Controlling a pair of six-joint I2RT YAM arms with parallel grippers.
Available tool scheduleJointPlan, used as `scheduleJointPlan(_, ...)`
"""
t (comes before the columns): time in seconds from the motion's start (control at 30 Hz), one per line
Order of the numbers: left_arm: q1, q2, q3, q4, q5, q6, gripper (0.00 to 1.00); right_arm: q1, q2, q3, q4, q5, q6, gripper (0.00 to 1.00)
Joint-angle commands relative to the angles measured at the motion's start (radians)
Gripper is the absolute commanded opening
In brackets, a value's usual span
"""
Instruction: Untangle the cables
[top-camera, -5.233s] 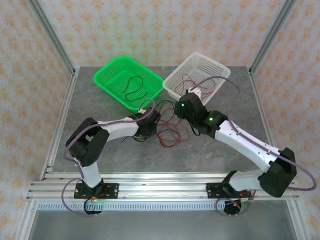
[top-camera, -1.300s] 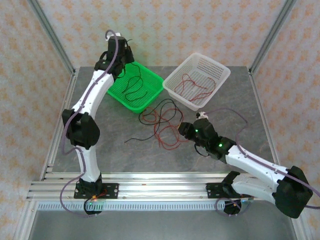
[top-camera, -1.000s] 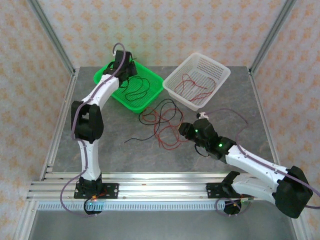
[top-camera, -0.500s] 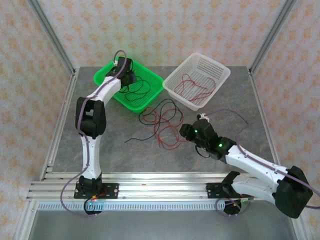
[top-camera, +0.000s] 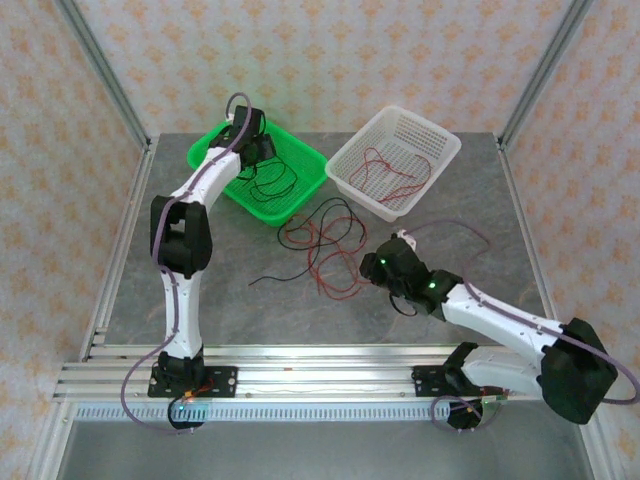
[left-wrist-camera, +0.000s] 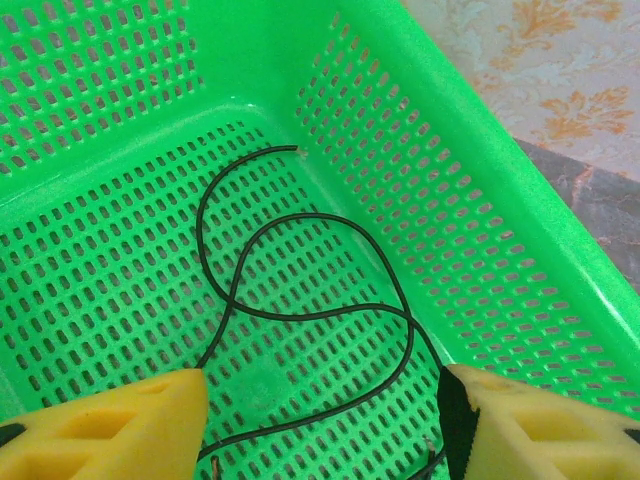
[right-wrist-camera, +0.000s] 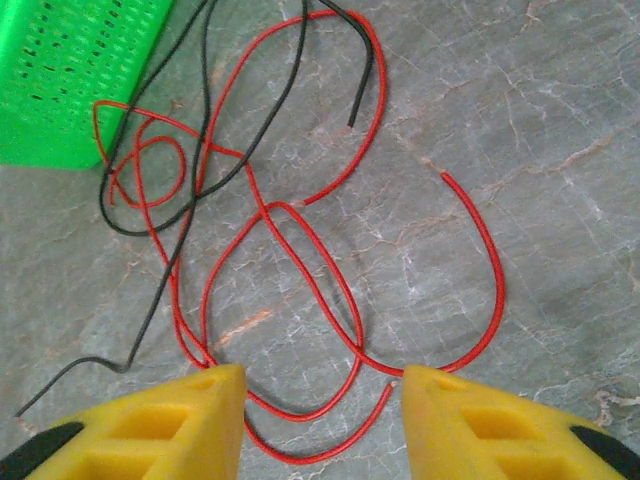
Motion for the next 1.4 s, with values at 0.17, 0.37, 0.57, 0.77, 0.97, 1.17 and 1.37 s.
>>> scheduleJointPlan(0.17,-0.055,-0.267,-0.137,-0.005,-0.017,-0.005,0.64,0.007,0.166,0.094,-0.034,0.043,-0.060,0.44)
scheduleJointPlan(0.37,-0.102,-0.471,-0.323,0.052,-0.013,-0.032,0.64,0.007,0.310,0.162,-0.019,0.047,-0.127,0.42)
scheduleJointPlan(0.57,-0.131,-0.624,-0.471,0.081,0.003,-0.051,0.65,0.004,0.441,0.237,-0.010,0.067,-0.169,0.38)
scheduleJointPlan(0.77,-0.149,-0.750,-0.615,0.116,0.014,-0.078,0.65,-0.005,0.538,0.280,0.015,0.081,-0.176,0.33)
scheduleJointPlan(0.97,-0.151,-0.823,-0.675,0.123,0.018,-0.093,0.65,-0.013,0.605,0.306,0.033,0.106,-0.178,0.26)
scheduleJointPlan(1.17,-0.153,-0.860,-0.699,0.123,0.020,-0.102,0.65,-0.013,0.616,0.296,0.062,0.112,-0.167,0.01)
scheduleJointPlan(1.37,-0.156,-0.875,-0.702,0.106,0.019,-0.097,0.65,-0.011,0.487,0.306,0.044,0.065,-0.196,0.00)
